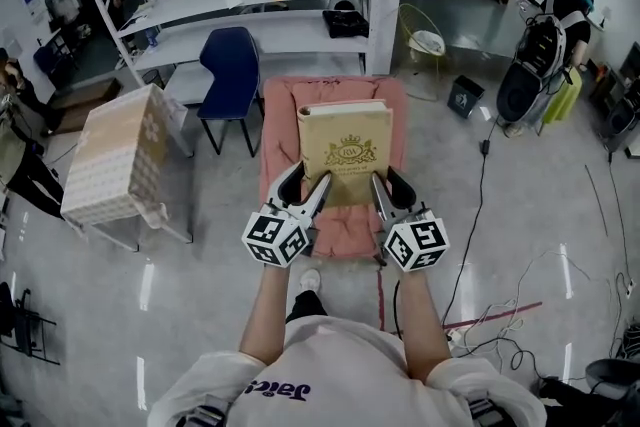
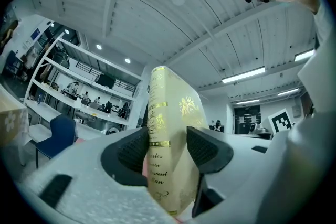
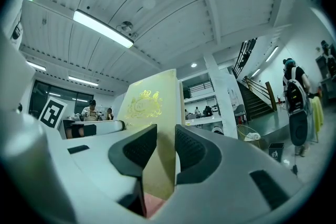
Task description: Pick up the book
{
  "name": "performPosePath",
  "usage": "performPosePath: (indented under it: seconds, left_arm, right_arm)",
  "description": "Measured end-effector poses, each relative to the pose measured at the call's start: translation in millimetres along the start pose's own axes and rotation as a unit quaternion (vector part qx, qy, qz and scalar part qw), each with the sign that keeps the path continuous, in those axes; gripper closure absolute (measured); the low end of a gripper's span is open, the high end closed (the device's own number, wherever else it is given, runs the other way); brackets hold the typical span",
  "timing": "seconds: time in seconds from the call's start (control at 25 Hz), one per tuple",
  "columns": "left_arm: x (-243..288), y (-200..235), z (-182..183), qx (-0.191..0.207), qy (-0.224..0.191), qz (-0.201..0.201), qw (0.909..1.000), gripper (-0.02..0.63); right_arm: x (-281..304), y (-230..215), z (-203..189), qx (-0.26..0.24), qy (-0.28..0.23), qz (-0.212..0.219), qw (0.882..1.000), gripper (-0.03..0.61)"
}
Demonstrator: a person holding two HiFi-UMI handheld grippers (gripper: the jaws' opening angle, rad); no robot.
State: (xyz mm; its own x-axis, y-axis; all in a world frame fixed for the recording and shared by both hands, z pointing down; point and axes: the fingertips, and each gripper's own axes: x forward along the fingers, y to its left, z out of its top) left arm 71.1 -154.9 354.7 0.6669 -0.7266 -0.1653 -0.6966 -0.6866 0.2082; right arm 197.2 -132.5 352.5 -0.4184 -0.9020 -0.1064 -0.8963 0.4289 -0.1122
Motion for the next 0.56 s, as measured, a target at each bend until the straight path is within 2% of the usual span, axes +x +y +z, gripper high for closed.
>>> performPosePath:
  seconds: [0.56]
  left_arm:
    - [-14, -13, -5, -0.012, -0.013, -0.015, 0.9997, 0.385]
  right_arm:
    - [-20, 8, 2, -0.027, 0.002, 0.006, 1.0, 0.472]
